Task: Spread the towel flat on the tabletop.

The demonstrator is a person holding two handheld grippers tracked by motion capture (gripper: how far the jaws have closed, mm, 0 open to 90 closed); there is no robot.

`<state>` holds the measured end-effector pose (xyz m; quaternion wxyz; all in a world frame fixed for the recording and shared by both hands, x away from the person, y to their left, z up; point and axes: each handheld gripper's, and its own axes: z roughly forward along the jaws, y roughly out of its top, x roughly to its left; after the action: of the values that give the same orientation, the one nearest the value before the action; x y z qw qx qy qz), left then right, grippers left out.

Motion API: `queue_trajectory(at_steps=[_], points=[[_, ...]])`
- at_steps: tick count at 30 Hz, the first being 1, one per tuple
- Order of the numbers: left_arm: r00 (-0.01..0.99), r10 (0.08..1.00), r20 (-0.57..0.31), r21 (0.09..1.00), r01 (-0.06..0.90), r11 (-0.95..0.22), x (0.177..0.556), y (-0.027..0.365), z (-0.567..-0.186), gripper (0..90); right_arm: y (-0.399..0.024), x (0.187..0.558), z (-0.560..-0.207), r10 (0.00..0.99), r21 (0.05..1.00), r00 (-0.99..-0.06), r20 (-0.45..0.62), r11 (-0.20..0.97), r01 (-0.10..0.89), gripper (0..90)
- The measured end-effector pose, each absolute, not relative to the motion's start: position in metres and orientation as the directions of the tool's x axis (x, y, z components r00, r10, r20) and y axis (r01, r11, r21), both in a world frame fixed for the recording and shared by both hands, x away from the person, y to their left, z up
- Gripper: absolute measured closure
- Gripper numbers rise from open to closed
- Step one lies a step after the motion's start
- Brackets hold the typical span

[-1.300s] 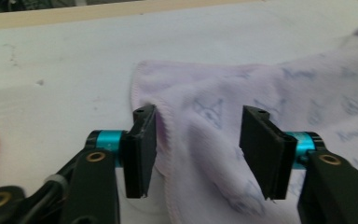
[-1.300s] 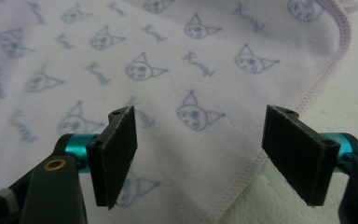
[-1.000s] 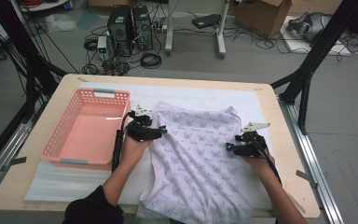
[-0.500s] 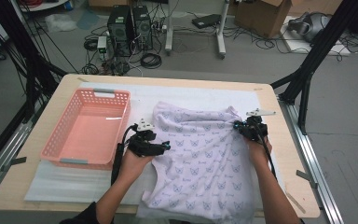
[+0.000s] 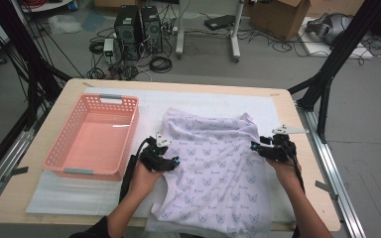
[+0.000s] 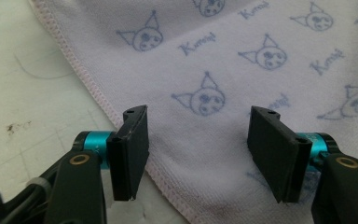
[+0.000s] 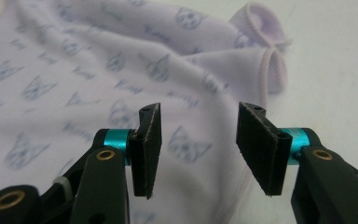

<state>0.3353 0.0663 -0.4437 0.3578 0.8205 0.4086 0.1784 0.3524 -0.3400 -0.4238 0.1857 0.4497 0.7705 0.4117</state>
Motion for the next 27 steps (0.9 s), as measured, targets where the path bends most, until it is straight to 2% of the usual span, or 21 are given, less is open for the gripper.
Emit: queue_trajectory(at_steps=[2, 3, 4, 5, 6, 11, 15, 17, 20, 24, 27], points=[[0.612, 0.791, -0.005, 0.737, 0.537, -0.411, 0.335, 0.066, -0.443, 48.1, -0.342, 0.34, -0.424, 0.84, 0.806, -0.535, 0.093, 0.252, 0.536, 49.7], [0.618, 0.786, -0.011, 0.742, 0.532, -0.408, 0.333, 0.065, -0.442, 58.0, -0.343, 0.335, -0.425, 0.835, 0.809, -0.542, 0.095, 0.253, 0.531, 49.8], [0.626, 0.78, 0.001, 0.74, 0.524, -0.421, 0.332, 0.064, -0.442, 76.6, -0.344, 0.33, -0.426, 0.832, 0.812, -0.547, 0.097, 0.252, 0.526, 49.7], [0.621, 0.783, 0.005, 0.739, 0.525, -0.421, 0.332, 0.062, -0.442, 82.8, -0.345, 0.326, -0.427, 0.829, 0.813, -0.55, 0.101, 0.249, 0.525, 49.7], [0.618, 0.786, -0.007, 0.738, 0.534, -0.413, 0.334, 0.063, -0.441, 85.3, -0.345, 0.322, -0.428, 0.827, 0.814, -0.552, 0.109, 0.245, 0.527, 49.6], [0.532, 0.842, -0.091, 0.77, 0.573, -0.279, 0.35, 0.076, -0.437, 86.4, -0.34, 0.319, -0.437, 0.813, 0.779, -0.567, 0.131, 0.269, 0.566, 48.5], [0.475, 0.871, -0.12, 0.792, 0.575, -0.204, 0.367, 0.085, -0.429, 86.5, -0.326, 0.327, -0.444, 0.821, 0.734, -0.569, 0.056, 0.352, 0.581, 50.0], [0.457, 0.878, -0.139, 0.803, 0.571, -0.17, 0.376, 0.089, -0.427, 86.6, -0.322, 0.333, -0.445, 0.83, 0.732, -0.557, 0.029, 0.362, 0.578, 59.9], [0.446, 0.885, -0.131, 0.797, 0.578, -0.174, 0.389, 0.089, -0.425, 86.7, -0.318, 0.344, -0.442, 0.824, 0.715, -0.566, 0.024, 0.381, 0.586, 85.6], [0.427, 0.896, -0.125, 0.811, 0.564, -0.155, 0.403, 0.091, -0.421, 86.7, -0.316, 0.361, -0.439, 0.818, 0.726, -0.575, 0.02, 0.383, 0.571, 88.2], [0.413, 0.9, -0.137, 0.829, 0.546, -0.124, 0.411, 0.095, -0.423, 86.7, -0.318, 0.375, -0.436, 0.84, 0.76, -0.541, 0.042, 0.324, 0.563, 88.4]])
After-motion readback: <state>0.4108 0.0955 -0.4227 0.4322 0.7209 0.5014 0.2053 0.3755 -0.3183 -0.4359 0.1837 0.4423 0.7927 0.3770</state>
